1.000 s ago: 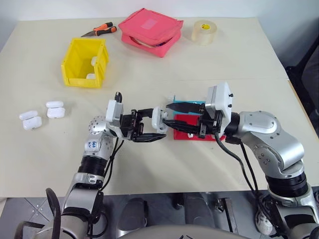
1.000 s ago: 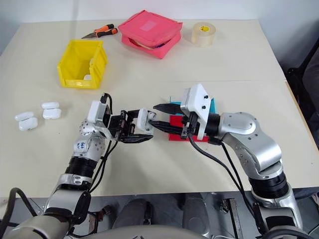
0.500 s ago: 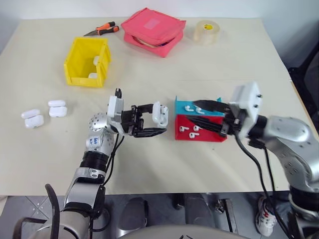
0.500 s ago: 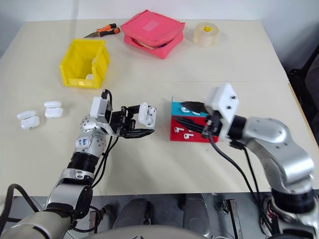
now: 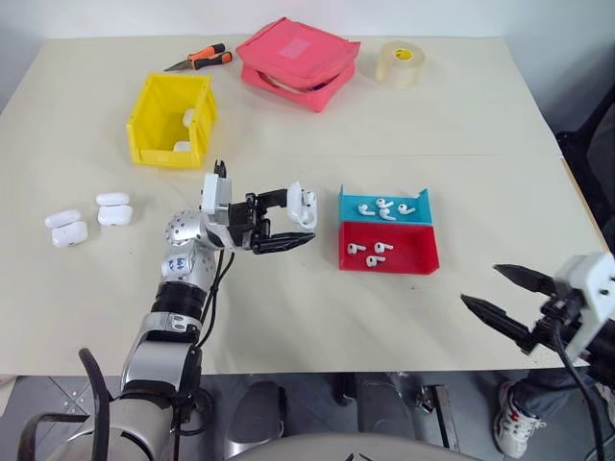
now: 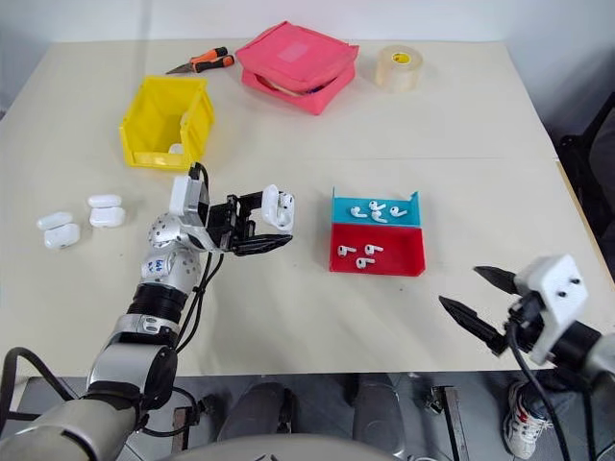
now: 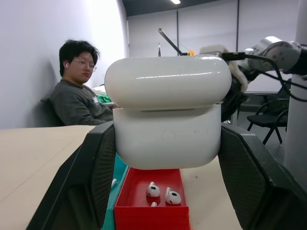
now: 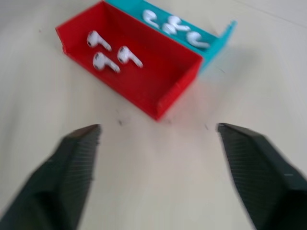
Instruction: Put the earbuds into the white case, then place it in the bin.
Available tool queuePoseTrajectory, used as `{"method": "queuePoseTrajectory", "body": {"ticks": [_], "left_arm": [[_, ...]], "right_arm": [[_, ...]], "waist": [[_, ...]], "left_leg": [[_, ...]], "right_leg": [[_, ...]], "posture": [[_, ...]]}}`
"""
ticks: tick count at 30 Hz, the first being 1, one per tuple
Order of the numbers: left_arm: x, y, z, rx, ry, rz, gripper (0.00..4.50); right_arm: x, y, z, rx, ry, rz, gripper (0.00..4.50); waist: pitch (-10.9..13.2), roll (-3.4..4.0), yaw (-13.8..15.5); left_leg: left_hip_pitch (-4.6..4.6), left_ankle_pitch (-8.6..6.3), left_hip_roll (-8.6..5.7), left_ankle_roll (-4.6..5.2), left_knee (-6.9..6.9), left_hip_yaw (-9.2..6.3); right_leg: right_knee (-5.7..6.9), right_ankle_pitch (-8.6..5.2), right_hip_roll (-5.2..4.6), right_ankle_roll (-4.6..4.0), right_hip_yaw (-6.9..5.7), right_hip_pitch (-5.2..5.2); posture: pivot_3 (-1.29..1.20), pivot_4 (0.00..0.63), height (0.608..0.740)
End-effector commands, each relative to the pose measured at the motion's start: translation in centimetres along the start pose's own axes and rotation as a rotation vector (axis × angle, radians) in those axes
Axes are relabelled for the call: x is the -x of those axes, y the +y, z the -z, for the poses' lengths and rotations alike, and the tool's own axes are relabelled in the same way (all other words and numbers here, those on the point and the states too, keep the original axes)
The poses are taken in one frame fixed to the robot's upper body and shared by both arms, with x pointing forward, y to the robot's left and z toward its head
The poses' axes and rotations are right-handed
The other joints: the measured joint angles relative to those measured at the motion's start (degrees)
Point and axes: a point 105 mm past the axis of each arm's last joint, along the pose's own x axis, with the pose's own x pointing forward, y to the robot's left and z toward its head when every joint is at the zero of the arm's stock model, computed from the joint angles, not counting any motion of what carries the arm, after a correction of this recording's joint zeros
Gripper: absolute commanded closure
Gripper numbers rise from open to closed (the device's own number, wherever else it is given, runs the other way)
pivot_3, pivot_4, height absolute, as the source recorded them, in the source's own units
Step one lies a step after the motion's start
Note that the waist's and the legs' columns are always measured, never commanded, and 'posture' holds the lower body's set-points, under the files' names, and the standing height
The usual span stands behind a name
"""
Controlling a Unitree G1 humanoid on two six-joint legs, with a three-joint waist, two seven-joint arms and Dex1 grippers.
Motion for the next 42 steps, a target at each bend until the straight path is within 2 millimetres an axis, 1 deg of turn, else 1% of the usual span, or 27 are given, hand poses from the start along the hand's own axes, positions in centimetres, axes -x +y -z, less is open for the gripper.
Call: {"method": "queuePoseTrajectory", "body": {"ticks": [1, 4, 6, 8, 11, 13, 15, 20, 22, 24, 25, 27, 30, 32, 33, 37, 42], "left_arm": [[-0.1, -0.2, -0.7, -0.045, 0.001, 0.069, 1.71], [-0.1, -0.2, -0.8, -0.047, 0.001, 0.066, 1.71], [0.0, -0.2, -0.8, -0.050, 0.003, 0.063, 1.71], [0.1, -0.2, -0.9, -0.055, 0.006, 0.059, 1.71], [0.3, -0.1, -1.0, -0.069, 0.013, 0.036, 1.71], [0.6, 0.1, -1.2, -0.080, 0.019, 0.013, 1.71], [1.0, 0.2, -1.2, -0.093, 0.026, -0.015, 1.71], [1.5, -0.2, -1.3, -0.118, 0.030, -0.054, 1.71], [1.6, -0.5, -1.2, -0.125, 0.032, -0.066, 1.71], [1.8, -0.8, -1.2, -0.132, 0.033, -0.083, 1.71], [1.9, -1.0, -1.2, -0.136, 0.035, -0.093, 1.71], [2.0, -1.3, -1.2, -0.143, 0.035, -0.111, 1.71], [2.0, -1.7, -1.2, -0.149, 0.037, -0.122, 1.71], [2.1, -2.0, -1.2, -0.153, 0.037, -0.130, 1.71], [2.0, -2.1, -1.2, -0.154, 0.036, -0.136, 1.71], [2.0, -2.3, -1.2, -0.157, 0.034, -0.146, 1.71], [1.8, -2.5, -1.2, -0.159, 0.027, -0.146, 1.71]], "right_arm": [[1.5, -0.6, -0.6, 0.057, -0.012, 0.023, 0.02], [1.8, -0.8, -0.7, 0.068, -0.014, 0.024, 0.02], [1.6, -0.8, -1.1, 0.085, -0.022, 0.017, 0.02], [0.8, -0.9, -1.8, 0.109, -0.043, 0.007, 0.02], [-1.0, -1.1, -2.9, 0.136, -0.051, -0.004, 0.02], [-2.7, -1.5, -3.7, 0.161, -0.037, -0.011, 0.02], [-4.8, -1.5, -4.7, 0.207, -0.031, -0.051, 0.02], [-9.6, -1.5, -7.7, 0.241, -0.085, -0.141, 0.02], [-11.3, -1.8, -8.0, 0.276, -0.043, -0.172, 0.02], [-13.0, -2.8, -7.8, 0.305, 0.048, -0.173, 0.02], [-13.8, -3.4, -7.8, 0.311, 0.087, -0.164, 0.19], [-14.9, -4.0, -8.1, 0.332, 0.123, -0.171, 0.65], [-15.9, -4.3, -8.0, 0.350, 0.209, -0.197, 1.67], [-16.5, -4.4, -7.7, 0.332, 0.303, -0.215, 1.67], [-16.7, -4.4, -7.8, 0.329, 0.323, -0.219, 1.67], [-17.4, -4.4, -8.4, 0.325, 0.361, -0.236, 1.67], [-18.6, -5.6, -8.3, 0.296, 0.443, -0.177, 1.67]], "waist": [[0.0, 0.00, 0.0], [0.0, 0.00, 0.0], [0.0, 0.00, 0.0], [0.0, 0.00, 0.0], [0.0, 0.00, -0.1], [0.0, 0.00, -0.2], [0.0, 0.00, -0.1], [0.0, 0.02, 0.0], [0.0, 0.02, -0.1], [0.0, 0.02, -0.1], [0.0, 0.02, -0.1], [0.0, 0.02, -0.1], [0.0, 0.03, -0.1], [0.0, 0.03, -0.4], [0.0, 0.03, -0.6], [0.0, 0.04, -0.8], [0.0, 0.05, -1.4]], "left_leg": [[0.02, 0.00, 0.00, 0.00, -0.02, -0.01], [0.02, 0.00, -0.01, 0.01, -0.01, -0.01], [0.02, -0.01, -0.01, 0.01, -0.01, -0.01], [0.02, -0.01, -0.01, 0.01, 0.00, -0.01], [0.03, -0.01, -0.02, 0.02, 0.01, 0.00], [0.05, -0.01, -0.02, 0.01, 0.01, -0.01], [0.06, -0.01, -0.02, 0.01, 0.02, 0.00], [0.01, 0.00, -0.02, 0.01, 0.05, -0.01], [0.02, 0.00, -0.02, 0.01, 0.13, -0.06], [0.01, 0.00, -0.05, 0.02, 0.18, -0.05], [-0.02, 0.00, -0.06, 0.03, 0.19, -0.07], [-0.02, 0.00, -0.06, 0.03, 0.23, -0.03], [-0.08, 0.00, -0.03, 0.03, 0.22, -0.07], [-0.10, 0.00, -0.03, 0.03, 0.23, -0.03], [-0.10, 0.00, -0.03, 0.03, 0.24, 0.00], [-0.10, 0.00, 0.01, 0.02, 0.26, -0.03], [-0.13, 0.00, 0.00, 0.02, 0.28, -0.03]], "right_leg": [[0.00, 0.00, 0.01, 0.00, 0.00, 0.00], [0.00, 0.00, 0.00, 0.00, 0.01, 0.00], [0.00, 0.00, 0.00, -0.01, 0.02, 0.00], [0.00, 0.00, 0.00, -0.01, 0.02, 0.00], [0.00, 0.01, -0.01, -0.01, 0.05, 0.00], [0.01, 0.01, 0.01, -0.02, 0.05, -0.01], [0.02, 0.02, 0.00, -0.04, 0.06, -0.02], [0.00, 0.02, 0.00, -0.05, 0.02, -0.05], [-0.02, 0.02, 0.00, -0.04, -0.05, -0.09], [-0.02, 0.04, -0.02, -0.01, -0.03, -0.14], [-0.04, 0.06, -0.03, 0.02, -0.07, -0.14], [-0.05, 0.08, -0.03, 0.06, -0.04, -0.17], [-0.06, 0.08, -0.03, 0.06, -0.13, -0.20], [-0.06, 0.09, -0.03, 0.07, -0.11, -0.24], [-0.06, 0.10, -0.04, 0.09, -0.10, -0.24], [-0.05, 0.10, -0.03, 0.09, -0.13, -0.24], [-0.05, 0.10, -0.04, 0.09, -0.14, -0.26]], "posture": [[0.00, 0.150, 0.740], [0.00, 0.150, 0.740], [0.00, 0.150, 0.740], [0.00, 0.150, 0.740], [0.00, 0.150, 0.740], [0.00, 0.150, 0.740], [0.00, 0.150, 0.740], [0.00, 0.150, 0.740], [0.00, 0.150, 0.740], [0.00, 0.150, 0.740], [0.00, 0.150, 0.740], [0.00, 0.150, 0.740], [0.00, 0.150, 0.740], [0.00, 0.150, 0.740], [0.00, 0.150, 0.740], [0.00, 0.150, 0.740], [0.00, 0.150, 0.740]]}}
